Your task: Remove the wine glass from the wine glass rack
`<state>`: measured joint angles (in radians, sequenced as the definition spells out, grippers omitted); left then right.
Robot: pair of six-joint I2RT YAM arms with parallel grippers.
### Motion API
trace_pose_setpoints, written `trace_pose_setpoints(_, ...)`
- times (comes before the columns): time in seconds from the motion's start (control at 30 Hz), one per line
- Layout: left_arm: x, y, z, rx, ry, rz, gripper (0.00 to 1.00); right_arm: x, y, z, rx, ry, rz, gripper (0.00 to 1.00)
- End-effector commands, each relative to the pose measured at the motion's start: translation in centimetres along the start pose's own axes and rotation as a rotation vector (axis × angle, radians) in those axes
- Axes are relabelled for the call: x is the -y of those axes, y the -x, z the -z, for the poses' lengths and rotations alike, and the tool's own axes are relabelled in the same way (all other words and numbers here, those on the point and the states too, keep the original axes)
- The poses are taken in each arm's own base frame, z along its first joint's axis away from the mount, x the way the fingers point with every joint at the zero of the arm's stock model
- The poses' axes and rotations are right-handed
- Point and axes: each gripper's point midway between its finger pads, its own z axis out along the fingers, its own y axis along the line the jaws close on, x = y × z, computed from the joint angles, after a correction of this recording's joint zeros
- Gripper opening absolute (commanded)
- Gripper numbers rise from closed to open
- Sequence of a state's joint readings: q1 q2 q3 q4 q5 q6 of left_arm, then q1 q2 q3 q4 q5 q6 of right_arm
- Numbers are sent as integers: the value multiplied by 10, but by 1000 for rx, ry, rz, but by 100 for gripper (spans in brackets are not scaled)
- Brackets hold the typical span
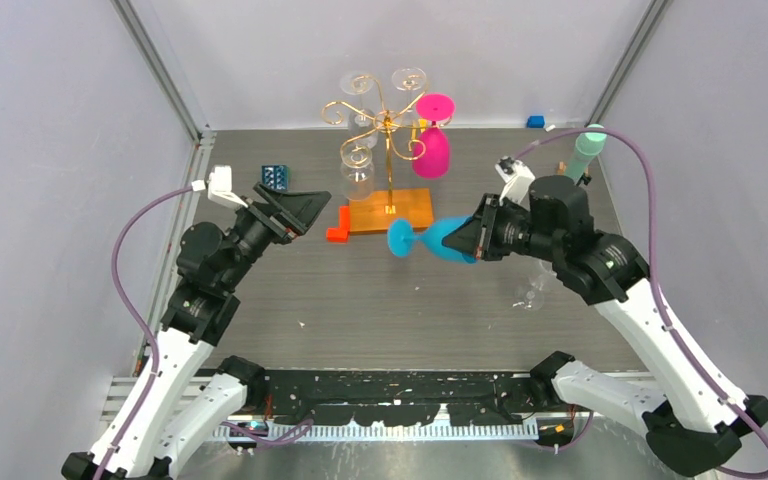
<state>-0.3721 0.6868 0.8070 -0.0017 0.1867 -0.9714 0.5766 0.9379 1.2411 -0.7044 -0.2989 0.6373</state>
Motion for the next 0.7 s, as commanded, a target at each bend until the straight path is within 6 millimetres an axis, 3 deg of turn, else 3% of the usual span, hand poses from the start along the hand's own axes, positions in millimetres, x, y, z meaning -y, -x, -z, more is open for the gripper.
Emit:
trace_pose_setpoints(0.0,3,16,4,41,38,-84,97,30,-15,14,-97,-173,94,0)
trace_pose_setpoints(0.3,-12,12,3,17,101,-120,97,111,-28,15,-237,-614,162,0)
trace_pose_setpoints(0.67,-19,9,4,-11,137,-157,97,150,-55,0,-391,-785,221,0)
